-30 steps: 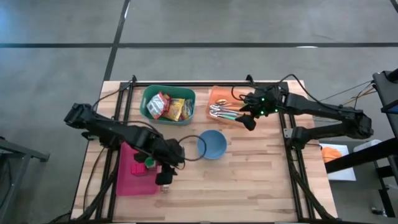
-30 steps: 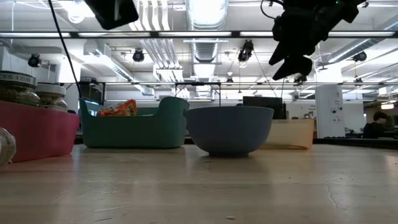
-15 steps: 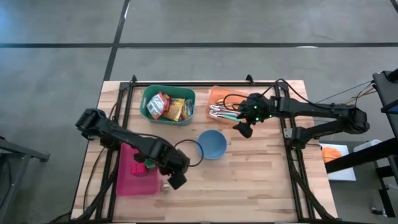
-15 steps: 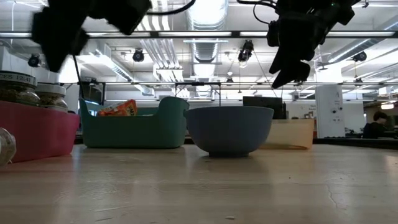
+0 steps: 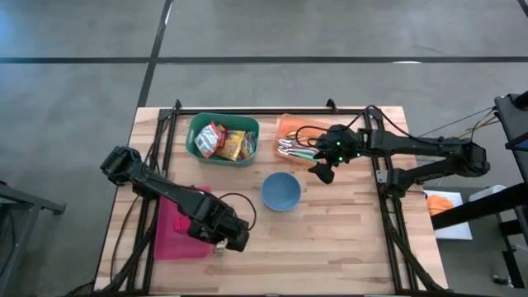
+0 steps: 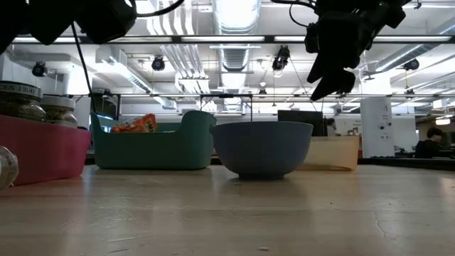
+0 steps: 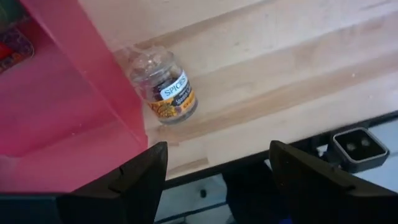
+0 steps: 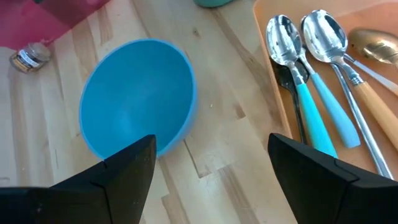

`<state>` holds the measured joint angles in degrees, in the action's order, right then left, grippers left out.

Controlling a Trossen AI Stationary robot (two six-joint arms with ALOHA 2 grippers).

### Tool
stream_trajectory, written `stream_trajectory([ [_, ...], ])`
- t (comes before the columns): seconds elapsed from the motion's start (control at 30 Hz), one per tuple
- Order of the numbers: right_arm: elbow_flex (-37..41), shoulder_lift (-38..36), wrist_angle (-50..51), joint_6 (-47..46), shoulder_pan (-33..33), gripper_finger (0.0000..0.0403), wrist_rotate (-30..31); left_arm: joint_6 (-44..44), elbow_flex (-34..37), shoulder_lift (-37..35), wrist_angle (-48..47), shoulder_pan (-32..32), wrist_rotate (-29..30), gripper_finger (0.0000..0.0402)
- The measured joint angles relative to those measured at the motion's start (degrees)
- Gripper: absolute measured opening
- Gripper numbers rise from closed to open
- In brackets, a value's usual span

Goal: Pick & Place Food Item
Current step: Put the brown spice bottle into the pink bin

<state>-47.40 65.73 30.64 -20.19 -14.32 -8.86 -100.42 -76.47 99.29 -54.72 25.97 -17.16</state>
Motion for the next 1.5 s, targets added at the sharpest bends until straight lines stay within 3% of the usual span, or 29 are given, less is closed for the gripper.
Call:
stream_trajectory([
  [0.23,0.0,0.0,-2.0,-0.8,1.4,0.0306,0.0,-3.6,0.9,1.6,0.2,0.7,2.1,0.0284],
  [0.93,-0.1,0.0,-3.9,-2.3,1.5,0.0306,-0.1,-3.0,1.1,10.0,3.3,1.8,-1.4,0.0280],
  [1.5,-0.1,-0.1,-4.0,-2.4,1.5,0.0306,-0.2,-3.2,1.9,11.2,9.5,1.8,-0.5,0.0280],
])
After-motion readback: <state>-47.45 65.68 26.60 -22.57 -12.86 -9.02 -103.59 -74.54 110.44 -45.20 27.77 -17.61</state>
